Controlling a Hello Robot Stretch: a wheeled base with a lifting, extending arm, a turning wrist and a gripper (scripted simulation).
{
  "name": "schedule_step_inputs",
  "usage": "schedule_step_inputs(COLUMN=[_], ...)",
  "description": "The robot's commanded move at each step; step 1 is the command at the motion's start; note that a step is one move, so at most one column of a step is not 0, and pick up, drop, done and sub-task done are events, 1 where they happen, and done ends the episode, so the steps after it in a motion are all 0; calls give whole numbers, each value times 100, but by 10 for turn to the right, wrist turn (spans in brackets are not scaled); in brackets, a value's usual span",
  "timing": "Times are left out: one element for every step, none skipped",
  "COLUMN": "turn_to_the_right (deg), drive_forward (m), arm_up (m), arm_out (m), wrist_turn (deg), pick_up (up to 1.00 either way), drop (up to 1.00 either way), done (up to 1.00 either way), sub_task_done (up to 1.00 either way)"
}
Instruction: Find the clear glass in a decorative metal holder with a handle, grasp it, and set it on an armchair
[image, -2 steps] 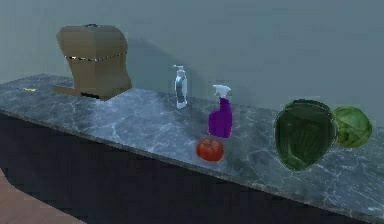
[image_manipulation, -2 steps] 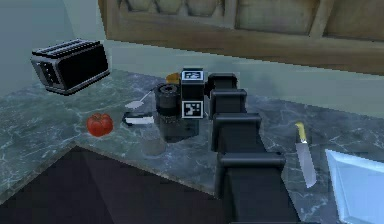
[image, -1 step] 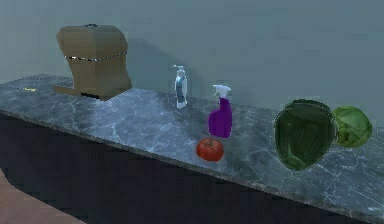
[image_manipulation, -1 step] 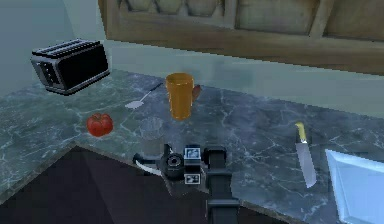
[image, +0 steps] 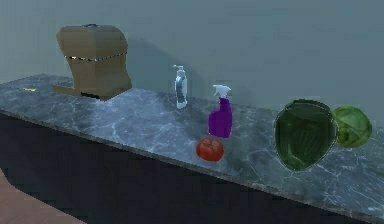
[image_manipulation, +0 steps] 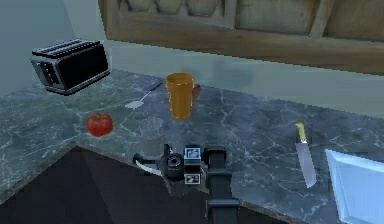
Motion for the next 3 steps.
schedule_step_inputs(turn_to_the_right=[0,0,0], drive_forward=[0,0,0], arm_up=[10,6,0], arm_out=[0,0,0], wrist_turn=[0,0,-450], pick_up=[0,0,0], drop=[0,0,0], done=[0,0,0], sub_task_done=[0,0,0])
